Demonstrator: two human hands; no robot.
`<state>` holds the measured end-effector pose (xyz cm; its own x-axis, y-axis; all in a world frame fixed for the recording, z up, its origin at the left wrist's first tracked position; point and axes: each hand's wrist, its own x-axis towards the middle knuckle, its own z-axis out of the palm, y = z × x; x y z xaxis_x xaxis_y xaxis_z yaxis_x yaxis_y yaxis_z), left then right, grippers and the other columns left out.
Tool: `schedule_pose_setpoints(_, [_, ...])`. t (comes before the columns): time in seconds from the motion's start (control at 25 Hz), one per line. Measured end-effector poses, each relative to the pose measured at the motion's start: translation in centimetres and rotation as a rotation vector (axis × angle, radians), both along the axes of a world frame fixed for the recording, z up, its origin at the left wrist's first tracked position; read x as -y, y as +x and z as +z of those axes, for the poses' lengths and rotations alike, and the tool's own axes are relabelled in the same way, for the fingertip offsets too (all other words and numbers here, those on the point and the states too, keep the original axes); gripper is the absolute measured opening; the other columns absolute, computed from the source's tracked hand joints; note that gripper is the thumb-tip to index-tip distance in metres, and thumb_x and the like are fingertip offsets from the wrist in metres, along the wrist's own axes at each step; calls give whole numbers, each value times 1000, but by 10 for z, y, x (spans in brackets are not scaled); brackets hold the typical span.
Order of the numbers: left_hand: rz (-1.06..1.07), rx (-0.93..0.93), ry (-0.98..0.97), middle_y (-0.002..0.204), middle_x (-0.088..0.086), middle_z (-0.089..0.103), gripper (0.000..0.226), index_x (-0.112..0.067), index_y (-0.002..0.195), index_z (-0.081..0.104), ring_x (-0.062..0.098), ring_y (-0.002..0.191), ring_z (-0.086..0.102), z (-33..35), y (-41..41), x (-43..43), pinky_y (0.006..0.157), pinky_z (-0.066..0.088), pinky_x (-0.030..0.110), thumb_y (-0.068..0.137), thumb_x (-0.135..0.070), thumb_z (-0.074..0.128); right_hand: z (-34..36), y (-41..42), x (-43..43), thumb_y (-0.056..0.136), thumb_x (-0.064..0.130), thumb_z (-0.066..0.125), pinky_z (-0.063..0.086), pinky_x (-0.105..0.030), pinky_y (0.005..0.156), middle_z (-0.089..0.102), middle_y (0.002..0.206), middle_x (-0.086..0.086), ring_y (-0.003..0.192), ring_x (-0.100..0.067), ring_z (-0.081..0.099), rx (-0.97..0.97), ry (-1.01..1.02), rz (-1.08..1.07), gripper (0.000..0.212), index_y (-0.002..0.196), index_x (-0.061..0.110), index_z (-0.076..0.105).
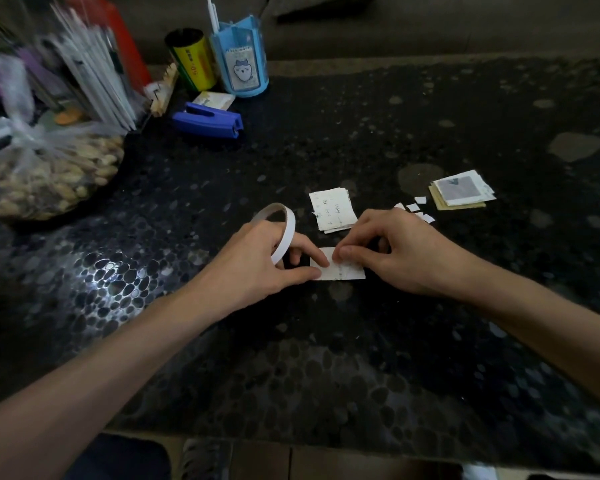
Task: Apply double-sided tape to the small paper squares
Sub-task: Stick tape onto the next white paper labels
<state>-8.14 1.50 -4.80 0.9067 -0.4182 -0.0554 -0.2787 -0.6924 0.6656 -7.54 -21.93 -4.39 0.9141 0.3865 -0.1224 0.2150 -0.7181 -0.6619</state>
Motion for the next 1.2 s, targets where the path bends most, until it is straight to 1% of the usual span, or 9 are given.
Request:
schedule_pose_setpoints(0.08, [-26, 6, 21, 83, -10, 61, 16, -47, 100, 79, 5, 80, 59, 0, 1, -1, 75, 54, 34, 86, -38, 80, 0, 0, 0, 98, 36, 69, 35, -11, 68, 64, 104, 15, 81, 19, 52, -4, -1, -2, 14, 104, 33, 82])
schedule_pose_setpoints(0.2, [-54, 14, 36, 87, -15, 58, 19, -49, 103, 79, 4, 90, 57, -1, 1, 0, 77, 52, 29, 88, -37, 79, 1, 1, -1, 98, 35, 70, 36, -11, 69, 65, 104, 15, 80, 9, 55, -5, -5, -6, 14, 105, 33, 82])
schedule_pose_setpoints(0.4, [-14, -14, -13, 88, -17, 57, 18, -48, 97, 79, 3, 86, 59, -2, 3, 2, 77, 54, 28, 85, -35, 82, 1, 1, -1, 98, 36, 70, 35, -13, 72, 65, 105, 16, 83, 5, 55, -19, -4, -15, 14, 105, 33, 82])
schedule_pose_setpoints(0.6, [-62, 4, 19, 92, -18, 56, 22, -48, 105, 78, -6, 84, 56, -3, 3, 1, 75, 46, 21, 89, -34, 79, 2, 1, -1, 98, 36, 70, 37, -15, 73, 65, 103, 16, 84, 4, 57, -34, 9, -26, 14, 104, 33, 82])
schedule_pose_setpoints(0.68, [-86, 26, 70, 95, -18, 56, 22, -48, 108, 77, -2, 91, 55, -1, 4, 1, 79, 50, 28, 90, -36, 77, 2, 0, -2, 97, 36, 71, 41, -16, 74, 67, 100, 15, 84, 3, 60, -42, 20, -31, 13, 102, 33, 83])
schedule_pose_setpoints(0.76, [-96, 35, 122, 101, -14, 57, 22, -50, 110, 76, 4, 96, 56, 1, 5, 1, 86, 53, 36, 91, -40, 75, 2, 1, -2, 96, 36, 73, 49, -20, 77, 71, 96, 12, 84, 2, 64, -54, 38, -49, 11, 98, 34, 83])
schedule_pose_setpoints(0.88, [-90, 18, 120, 104, -10, 59, 21, -50, 109, 76, 6, 98, 57, 3, 6, 2, 89, 53, 40, 90, -41, 75, 4, 1, -3, 94, 36, 74, 58, -26, 83, 75, 93, 10, 84, 2, 68, -72, 42, -77, 9, 92, 38, 83])
schedule_pose_setpoints(1.08, [-96, 2, 112, 103, -11, 58, 21, -49, 108, 77, 6, 98, 57, 3, 7, 2, 88, 54, 40, 90, -39, 76, 7, 4, -3, 93, 34, 76, 59, -25, 84, 76, 91, 13, 86, 1, 69, -45, 7, -120, 6, 92, 35, 82])
schedule_pose_setpoints(1.2, [-92, -15, 84, 102, -12, 59, 22, -49, 107, 77, 6, 98, 57, 3, 6, 2, 88, 54, 40, 89, -38, 77, 4, 5, -4, 90, 36, 79, 53, -16, 73, 75, 81, 14, 79, 2, 67, -27, 5, -119, 6, 86, 32, 81])
